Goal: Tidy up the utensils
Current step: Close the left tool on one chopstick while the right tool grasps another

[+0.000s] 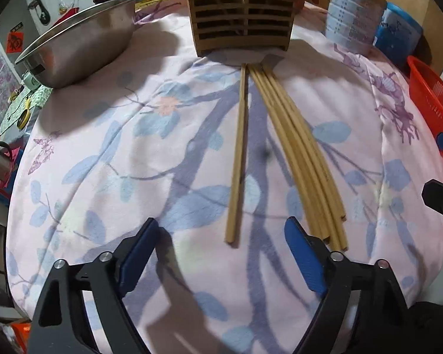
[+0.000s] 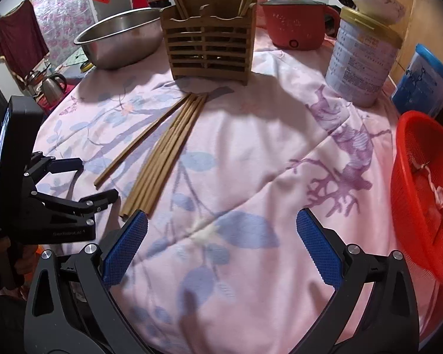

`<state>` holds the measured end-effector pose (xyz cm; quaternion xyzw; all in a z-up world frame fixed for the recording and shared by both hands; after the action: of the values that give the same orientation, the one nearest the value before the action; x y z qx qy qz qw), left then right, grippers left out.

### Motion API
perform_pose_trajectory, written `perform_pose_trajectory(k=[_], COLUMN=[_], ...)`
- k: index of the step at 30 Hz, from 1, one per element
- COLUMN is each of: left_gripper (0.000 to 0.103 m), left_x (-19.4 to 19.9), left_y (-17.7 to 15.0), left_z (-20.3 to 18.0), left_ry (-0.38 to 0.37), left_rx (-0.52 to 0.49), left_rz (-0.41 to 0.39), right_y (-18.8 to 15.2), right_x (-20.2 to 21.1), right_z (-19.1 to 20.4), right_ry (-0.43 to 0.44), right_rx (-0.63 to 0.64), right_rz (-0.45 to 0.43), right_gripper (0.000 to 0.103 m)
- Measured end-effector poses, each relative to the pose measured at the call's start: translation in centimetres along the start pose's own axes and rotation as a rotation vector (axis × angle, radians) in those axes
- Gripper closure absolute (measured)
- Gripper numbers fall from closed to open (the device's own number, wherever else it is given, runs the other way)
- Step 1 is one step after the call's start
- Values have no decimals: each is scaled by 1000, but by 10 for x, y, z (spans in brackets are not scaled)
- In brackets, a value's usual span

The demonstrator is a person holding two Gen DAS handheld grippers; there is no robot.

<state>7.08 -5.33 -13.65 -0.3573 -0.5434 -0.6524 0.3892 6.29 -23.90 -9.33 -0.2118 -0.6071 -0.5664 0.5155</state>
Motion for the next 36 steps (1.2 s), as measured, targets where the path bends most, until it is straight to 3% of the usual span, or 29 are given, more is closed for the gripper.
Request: perform_pose_trajectory(k=[3, 4, 11, 16, 21, 27, 31, 36], left_gripper=[34, 45, 94, 94, 95, 95, 95, 95], left_x=[2, 3, 4, 11, 14, 8, 2, -2], left_y=[3, 3, 8, 21, 31, 29, 23, 16], left_z=[-3, -3, 18, 44, 59, 77, 81, 81], left_ry=[-7, 0, -27, -6, -7, -37, -58, -68], left_rx=[33, 47, 86, 53, 3, 6, -8, -28], left_rz=[-16, -24, 0, -15, -28, -7, 17, 36], right_y=[0, 0, 8, 17, 16, 3, -10, -20], right_x=[1, 1, 7, 14, 0, -21, -34, -42], right_z=[-12, -16, -27, -25, -5, 26, 35, 47], right_ry=[8, 14, 30, -6, -87, -62, -39, -3], right_rx=[13, 10, -83, -136, -64, 17, -4, -6], right_rz=[6, 10, -36, -104, -119, -85, -50, -42], right_gripper=[5, 5, 6, 6, 13, 27, 42, 48])
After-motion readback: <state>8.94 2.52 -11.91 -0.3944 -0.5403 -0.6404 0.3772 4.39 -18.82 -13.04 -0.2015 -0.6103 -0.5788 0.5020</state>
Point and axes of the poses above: each gripper's, at about its wrist camera, not at the fingertips, and x roughly against the way its jaws point, z to its left, y to its top, the point moved 5 cm from there along -x, roughly the way its jaws point, and after that the axes turned 8 degrees about y, right-handed, at the moved point
